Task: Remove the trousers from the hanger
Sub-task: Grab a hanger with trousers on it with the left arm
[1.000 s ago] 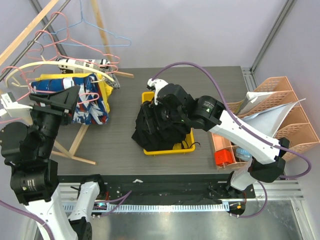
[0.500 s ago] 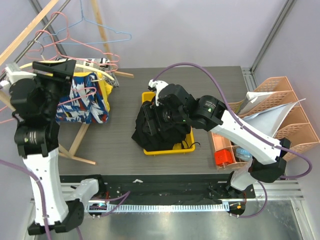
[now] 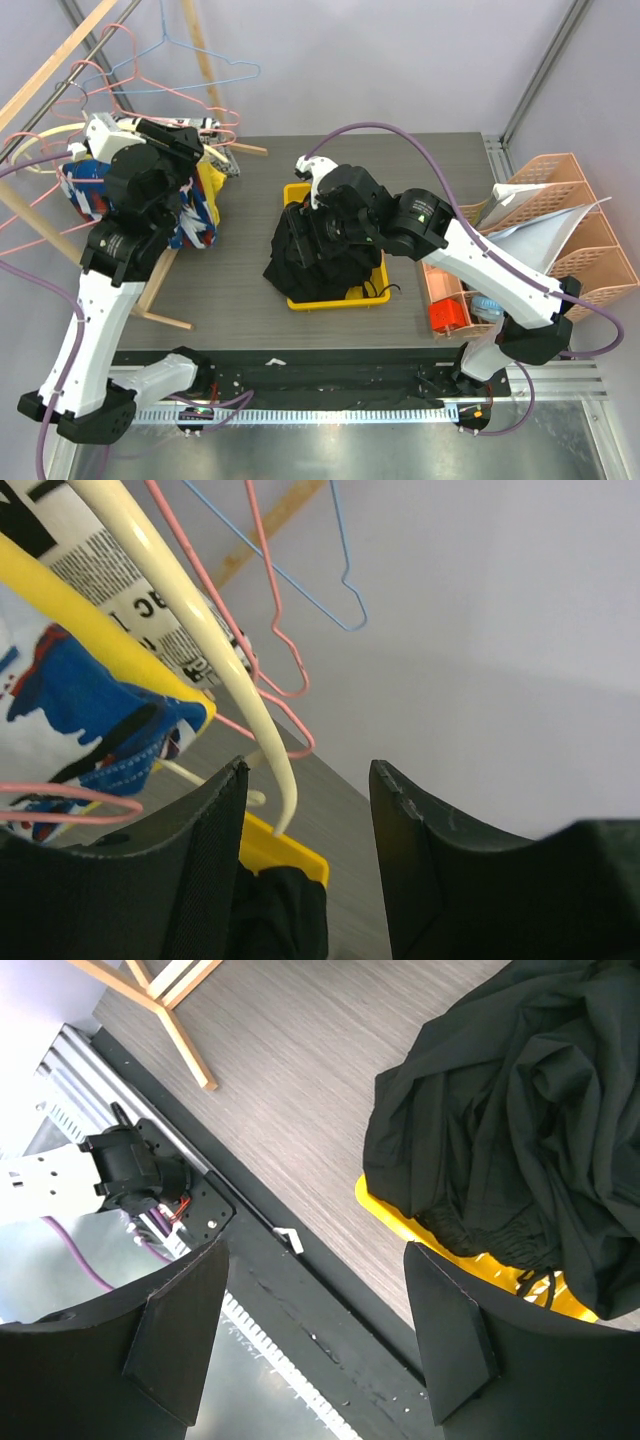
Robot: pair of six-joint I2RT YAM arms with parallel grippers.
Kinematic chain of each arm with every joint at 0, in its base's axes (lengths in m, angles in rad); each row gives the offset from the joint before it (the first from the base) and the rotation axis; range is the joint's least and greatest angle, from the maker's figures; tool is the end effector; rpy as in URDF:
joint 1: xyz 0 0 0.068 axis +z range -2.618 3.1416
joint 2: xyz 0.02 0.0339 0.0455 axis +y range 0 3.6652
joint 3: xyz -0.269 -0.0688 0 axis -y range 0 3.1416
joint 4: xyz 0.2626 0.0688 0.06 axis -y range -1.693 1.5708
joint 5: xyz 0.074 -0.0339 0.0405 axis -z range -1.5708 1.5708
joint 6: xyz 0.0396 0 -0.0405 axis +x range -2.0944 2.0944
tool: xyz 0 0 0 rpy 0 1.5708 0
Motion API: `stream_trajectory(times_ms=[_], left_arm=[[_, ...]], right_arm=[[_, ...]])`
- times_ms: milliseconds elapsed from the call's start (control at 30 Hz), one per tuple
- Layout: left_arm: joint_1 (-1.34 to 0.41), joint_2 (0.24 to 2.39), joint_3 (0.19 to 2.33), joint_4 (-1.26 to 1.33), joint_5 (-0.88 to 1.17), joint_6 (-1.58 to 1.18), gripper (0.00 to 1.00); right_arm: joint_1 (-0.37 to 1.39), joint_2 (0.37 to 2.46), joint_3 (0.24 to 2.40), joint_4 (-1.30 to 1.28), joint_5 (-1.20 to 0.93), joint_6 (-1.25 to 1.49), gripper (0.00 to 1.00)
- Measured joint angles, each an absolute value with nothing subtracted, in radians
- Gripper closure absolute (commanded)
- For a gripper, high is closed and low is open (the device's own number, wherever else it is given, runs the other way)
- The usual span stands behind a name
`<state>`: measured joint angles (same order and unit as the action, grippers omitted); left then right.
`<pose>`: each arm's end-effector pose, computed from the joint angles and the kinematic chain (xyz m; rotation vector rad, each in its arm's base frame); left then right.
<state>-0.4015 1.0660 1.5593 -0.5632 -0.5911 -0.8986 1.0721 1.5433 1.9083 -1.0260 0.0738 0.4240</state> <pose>0.1922 -0.0576 0.5187 -0.8290 1.4307 -0.5121 0.1585 0.2850 0.4625 -0.7025 2.2236 0.7126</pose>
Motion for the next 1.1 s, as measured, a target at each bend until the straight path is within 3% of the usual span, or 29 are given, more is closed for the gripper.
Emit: stream_trajectory(times_ms=[200,567,667,800,1100], left_arm=[[-0.405,1.117,1.546,-0.524,-0.722,-0.879,0.5],[-0.36,1.174,1.516,-0.442,-0.757,-0.862,0.69],[-0.337,1.174,1.497,-0.411,-0.738,-0.861,0.77],[-0.308,1.174,1.493,-0.381,-0.699,-0.859,0.99],[-0.304,1.173,1.478,-0.363,-0.654,-0.794,1.0]], right_arm=[[1.067,1.543,1.908,-1.026,0.096,0.413,0.23],[1.063,1.542,1.908,-1.026,0.131,0.394,0.23],[1.063,1.541,1.908,-1.026,0.137,0.394,0.24],[1.062,1.539,1.906,-1.026,0.139,0.394,0.23],[1.061,1.539,1.908,-1.026,0.139,0.394,0.24]])
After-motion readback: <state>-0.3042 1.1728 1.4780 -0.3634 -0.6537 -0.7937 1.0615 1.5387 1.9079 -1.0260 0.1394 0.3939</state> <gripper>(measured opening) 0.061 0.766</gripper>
